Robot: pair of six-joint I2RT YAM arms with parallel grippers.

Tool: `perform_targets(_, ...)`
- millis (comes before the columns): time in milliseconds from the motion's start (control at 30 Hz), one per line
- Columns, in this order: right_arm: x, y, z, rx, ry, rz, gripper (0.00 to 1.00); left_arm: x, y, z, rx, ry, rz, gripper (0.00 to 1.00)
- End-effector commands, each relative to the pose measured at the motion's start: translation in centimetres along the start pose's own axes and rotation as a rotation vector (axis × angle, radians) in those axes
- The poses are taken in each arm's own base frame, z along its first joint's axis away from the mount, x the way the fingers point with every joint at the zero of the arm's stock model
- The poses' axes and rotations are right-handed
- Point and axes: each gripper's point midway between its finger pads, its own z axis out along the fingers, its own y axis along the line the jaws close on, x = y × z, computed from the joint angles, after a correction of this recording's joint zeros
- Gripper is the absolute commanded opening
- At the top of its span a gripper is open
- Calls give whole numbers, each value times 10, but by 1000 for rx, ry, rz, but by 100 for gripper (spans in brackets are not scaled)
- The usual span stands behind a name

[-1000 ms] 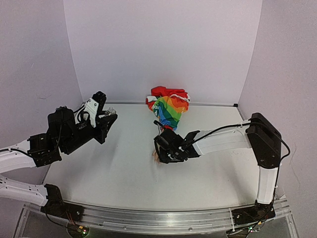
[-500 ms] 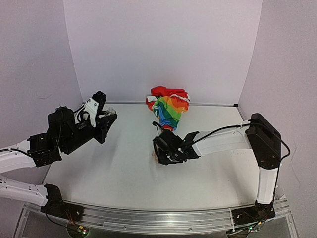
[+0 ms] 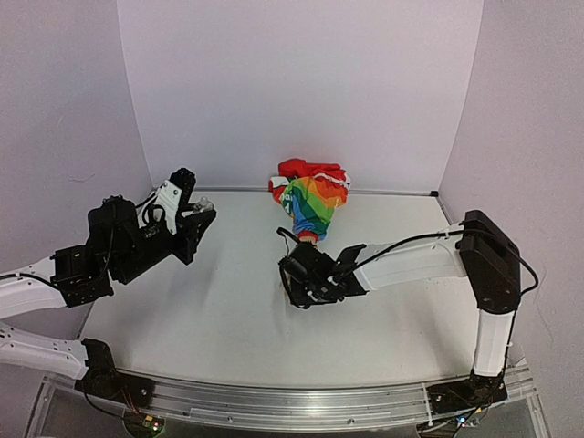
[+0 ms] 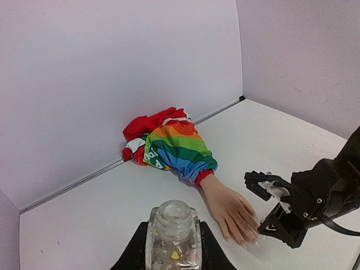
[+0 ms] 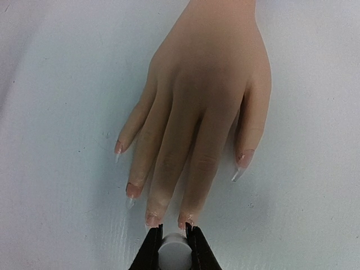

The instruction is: Paint the nails

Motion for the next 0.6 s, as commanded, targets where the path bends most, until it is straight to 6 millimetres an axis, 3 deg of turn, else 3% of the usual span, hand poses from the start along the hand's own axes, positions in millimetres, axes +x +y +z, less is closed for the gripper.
perform_targets(0,-26,-3,-18,9,-70,17,0,-22,7,-7,-8,-55,-27,0)
perform_targets(567,-37,1,-9,7,-76,4,0,-21,7,-6,-11,-51,-23,0)
